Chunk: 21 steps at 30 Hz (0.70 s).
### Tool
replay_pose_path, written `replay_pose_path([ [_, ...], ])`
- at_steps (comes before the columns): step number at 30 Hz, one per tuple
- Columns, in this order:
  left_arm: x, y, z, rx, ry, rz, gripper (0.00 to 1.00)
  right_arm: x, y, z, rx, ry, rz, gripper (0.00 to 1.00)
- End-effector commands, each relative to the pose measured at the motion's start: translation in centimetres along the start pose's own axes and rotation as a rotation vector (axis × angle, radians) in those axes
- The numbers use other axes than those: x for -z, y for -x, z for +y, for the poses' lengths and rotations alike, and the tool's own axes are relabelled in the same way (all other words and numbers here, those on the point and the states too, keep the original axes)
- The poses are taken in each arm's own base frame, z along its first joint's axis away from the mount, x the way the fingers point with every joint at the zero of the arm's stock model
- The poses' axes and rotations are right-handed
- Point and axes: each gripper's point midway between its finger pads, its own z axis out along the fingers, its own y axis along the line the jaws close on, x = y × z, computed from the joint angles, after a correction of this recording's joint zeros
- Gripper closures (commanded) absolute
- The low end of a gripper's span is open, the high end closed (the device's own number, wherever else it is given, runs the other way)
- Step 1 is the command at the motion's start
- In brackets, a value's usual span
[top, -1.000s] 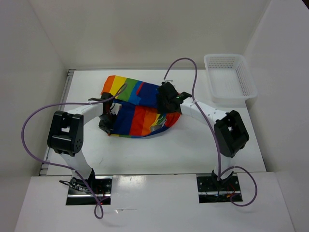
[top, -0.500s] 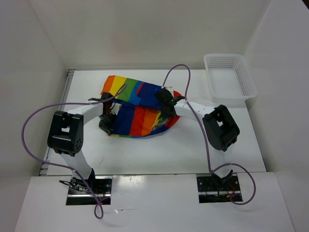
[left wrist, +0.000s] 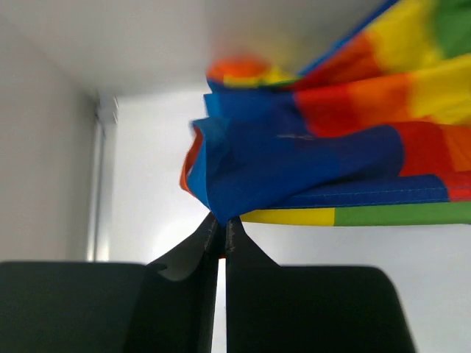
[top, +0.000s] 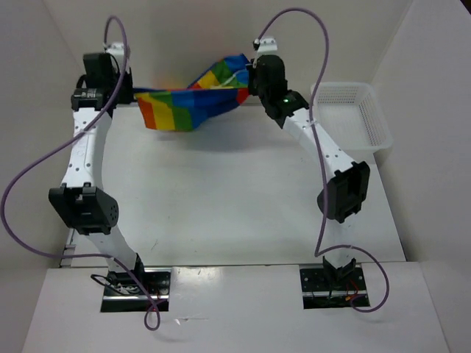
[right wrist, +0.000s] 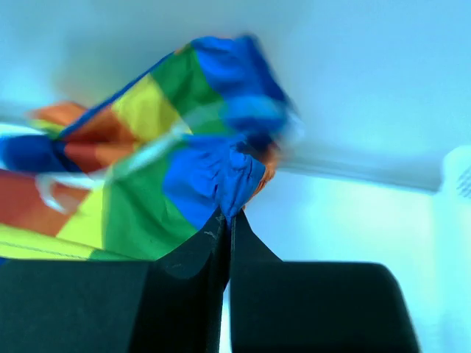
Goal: Fold and stack the shorts
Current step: Flatten the shorts out
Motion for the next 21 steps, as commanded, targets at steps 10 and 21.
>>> replay_pose_path([
  [10, 8.9, -6.8, -1.9, -0.057, 0.016, 0.121, 1.0, 13.2, -10.3, -4.8, 0.182, 0.136, 0.217, 1.0],
  [21, 15.1, -28.0, -4.1, -0.14, -0.067, 0.673, 1.0, 24.9, -27.3, -3.8, 0.432, 0.613, 0.674, 1.0],
])
